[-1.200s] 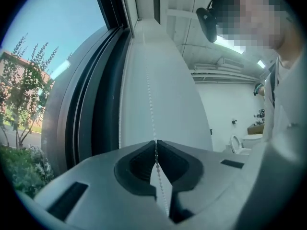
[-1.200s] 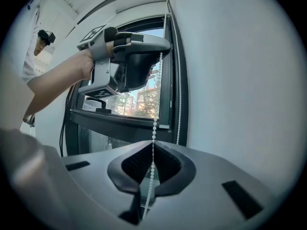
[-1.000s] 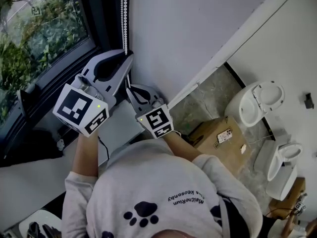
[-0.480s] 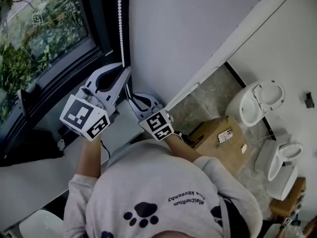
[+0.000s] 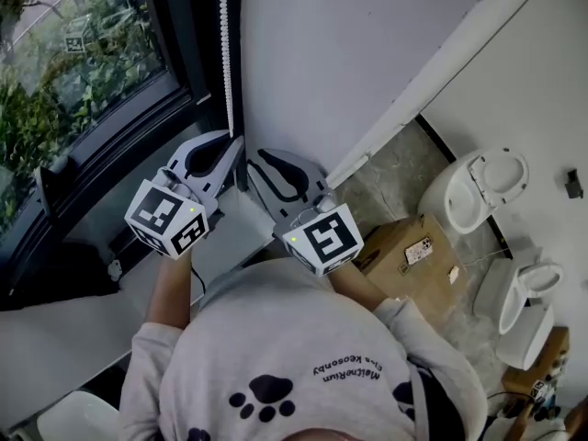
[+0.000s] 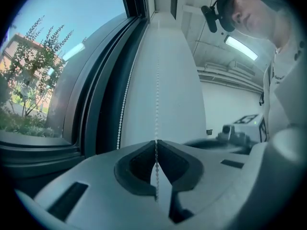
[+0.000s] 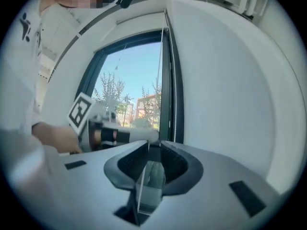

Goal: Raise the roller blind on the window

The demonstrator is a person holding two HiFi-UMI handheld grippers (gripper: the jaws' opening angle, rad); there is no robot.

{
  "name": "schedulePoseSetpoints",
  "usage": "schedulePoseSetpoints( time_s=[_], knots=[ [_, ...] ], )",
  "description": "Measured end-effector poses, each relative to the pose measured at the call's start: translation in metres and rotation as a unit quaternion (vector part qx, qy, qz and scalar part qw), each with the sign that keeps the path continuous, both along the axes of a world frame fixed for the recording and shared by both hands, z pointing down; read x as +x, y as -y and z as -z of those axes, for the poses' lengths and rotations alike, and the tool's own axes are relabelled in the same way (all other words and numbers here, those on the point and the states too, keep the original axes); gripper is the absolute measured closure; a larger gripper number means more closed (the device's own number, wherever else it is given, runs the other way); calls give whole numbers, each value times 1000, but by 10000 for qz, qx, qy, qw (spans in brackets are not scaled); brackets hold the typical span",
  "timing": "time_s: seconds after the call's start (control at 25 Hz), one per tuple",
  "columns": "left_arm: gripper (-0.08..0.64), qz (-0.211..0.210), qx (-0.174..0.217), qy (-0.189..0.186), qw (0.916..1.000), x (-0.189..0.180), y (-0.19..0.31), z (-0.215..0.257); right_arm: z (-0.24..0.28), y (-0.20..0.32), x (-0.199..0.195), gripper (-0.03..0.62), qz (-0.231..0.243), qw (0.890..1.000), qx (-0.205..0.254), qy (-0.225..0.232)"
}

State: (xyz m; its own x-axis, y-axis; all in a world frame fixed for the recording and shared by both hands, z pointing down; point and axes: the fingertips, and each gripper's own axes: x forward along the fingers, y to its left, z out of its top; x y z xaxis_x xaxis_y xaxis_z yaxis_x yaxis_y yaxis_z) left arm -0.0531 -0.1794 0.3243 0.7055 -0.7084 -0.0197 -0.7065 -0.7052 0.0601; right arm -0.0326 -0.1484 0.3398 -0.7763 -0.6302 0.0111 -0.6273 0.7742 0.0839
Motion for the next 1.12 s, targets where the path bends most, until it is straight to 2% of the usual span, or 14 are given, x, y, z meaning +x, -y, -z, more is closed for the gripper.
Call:
schedulePoseSetpoints(
  time_s=[0.2, 0.32, 0.68, 1.12],
  knots=[
    [541, -38, -132, -14, 9999, 1, -2, -21, 74, -6, 3, 517, -4, 9979, 578, 306],
    [541, -46, -243, 2, 9997, 2, -5, -39, 95, -3, -3, 517, 88, 9967, 706, 386],
    [541, -173, -603, 44, 9980, 10, -13, -89, 95, 12, -27, 510, 272, 9977, 573, 244],
    [541, -135, -800, 216, 9965, 9, -13, -129, 92, 19, -26, 548, 96, 9983, 557, 171]
  ],
)
